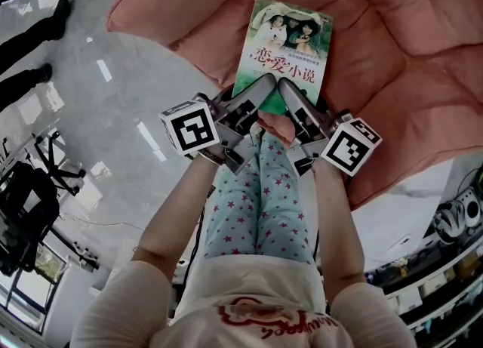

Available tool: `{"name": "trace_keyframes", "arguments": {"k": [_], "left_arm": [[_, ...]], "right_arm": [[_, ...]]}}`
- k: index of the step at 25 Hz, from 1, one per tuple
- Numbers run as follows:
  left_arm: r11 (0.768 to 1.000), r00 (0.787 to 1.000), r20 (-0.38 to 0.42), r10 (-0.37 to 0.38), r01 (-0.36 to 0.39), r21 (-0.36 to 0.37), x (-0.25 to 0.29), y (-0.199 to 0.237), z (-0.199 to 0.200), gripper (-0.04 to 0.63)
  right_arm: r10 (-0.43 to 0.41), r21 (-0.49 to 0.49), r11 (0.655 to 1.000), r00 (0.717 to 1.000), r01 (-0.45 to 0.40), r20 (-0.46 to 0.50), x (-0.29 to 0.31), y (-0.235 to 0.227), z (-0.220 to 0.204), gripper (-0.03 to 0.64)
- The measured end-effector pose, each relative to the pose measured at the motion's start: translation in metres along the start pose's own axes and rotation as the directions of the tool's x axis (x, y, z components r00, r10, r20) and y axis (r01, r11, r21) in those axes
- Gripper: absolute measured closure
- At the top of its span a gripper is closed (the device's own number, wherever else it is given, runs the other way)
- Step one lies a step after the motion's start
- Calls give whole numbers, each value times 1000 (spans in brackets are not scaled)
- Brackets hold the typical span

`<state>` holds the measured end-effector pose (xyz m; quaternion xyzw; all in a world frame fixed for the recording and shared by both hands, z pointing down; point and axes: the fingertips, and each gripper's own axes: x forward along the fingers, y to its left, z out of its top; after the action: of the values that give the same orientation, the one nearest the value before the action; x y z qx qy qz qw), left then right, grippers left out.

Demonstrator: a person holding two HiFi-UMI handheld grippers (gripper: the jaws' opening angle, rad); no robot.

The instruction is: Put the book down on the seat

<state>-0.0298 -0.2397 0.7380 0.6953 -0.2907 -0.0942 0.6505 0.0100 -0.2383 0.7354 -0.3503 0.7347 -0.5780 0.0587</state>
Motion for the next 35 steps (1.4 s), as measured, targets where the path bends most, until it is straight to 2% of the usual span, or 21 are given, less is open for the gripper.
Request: {"name": "trace_keyframes", "arguments": {"k": [4,7,10,12,14,17,21,23,25,27,31,35], "left_arm": [[999,1000,-14,23,-23,-32,6,14,-3,505],[999,999,-24,47,-48,-18,7,22,-7,497],[995,995,-44,95,-96,-10,7,32,-9,495],[990,989,-53,139,-138,23,7,38,-10,495],[982,982,-44,181,-178,69,6,39,-9,486],[959,967,-29,253,-247,137,5,42,-8,465],[936,948,-21,318,-310,167,3,50,-9,453],[908,927,-17,376,-364,207,0,54,-8,447],[857,889,-6,458,-439,271,-6,60,-8,447],[819,868,19,496,-475,321,-10,63,-8,447],[786,855,54,515,-497,368,-13,64,-9,446],[739,823,86,562,-546,396,-22,63,-8,442]], "right_arm": [[-31,2,1000,999,31,-15,4,-13,-3,482],[-67,2,998,997,67,-22,5,-23,-9,471],[-144,-12,990,989,144,-40,7,-34,-14,444],[-204,-61,978,978,201,-51,7,-39,-16,442],[-246,-86,967,968,241,-52,6,-43,-16,411],[-303,-106,949,951,296,-63,4,-50,-15,373],[-357,-143,928,931,344,-76,3,-54,-15,309],[-372,-155,920,926,359,-64,1,-54,-12,290],[-383,-169,913,923,373,-33,-3,-53,-4,279],[-383,-185,908,924,375,-11,-5,-50,3,279],[-387,-236,896,922,376,1,-9,-46,9,279],[-382,-257,891,924,374,19,-16,-39,15,279]]}}
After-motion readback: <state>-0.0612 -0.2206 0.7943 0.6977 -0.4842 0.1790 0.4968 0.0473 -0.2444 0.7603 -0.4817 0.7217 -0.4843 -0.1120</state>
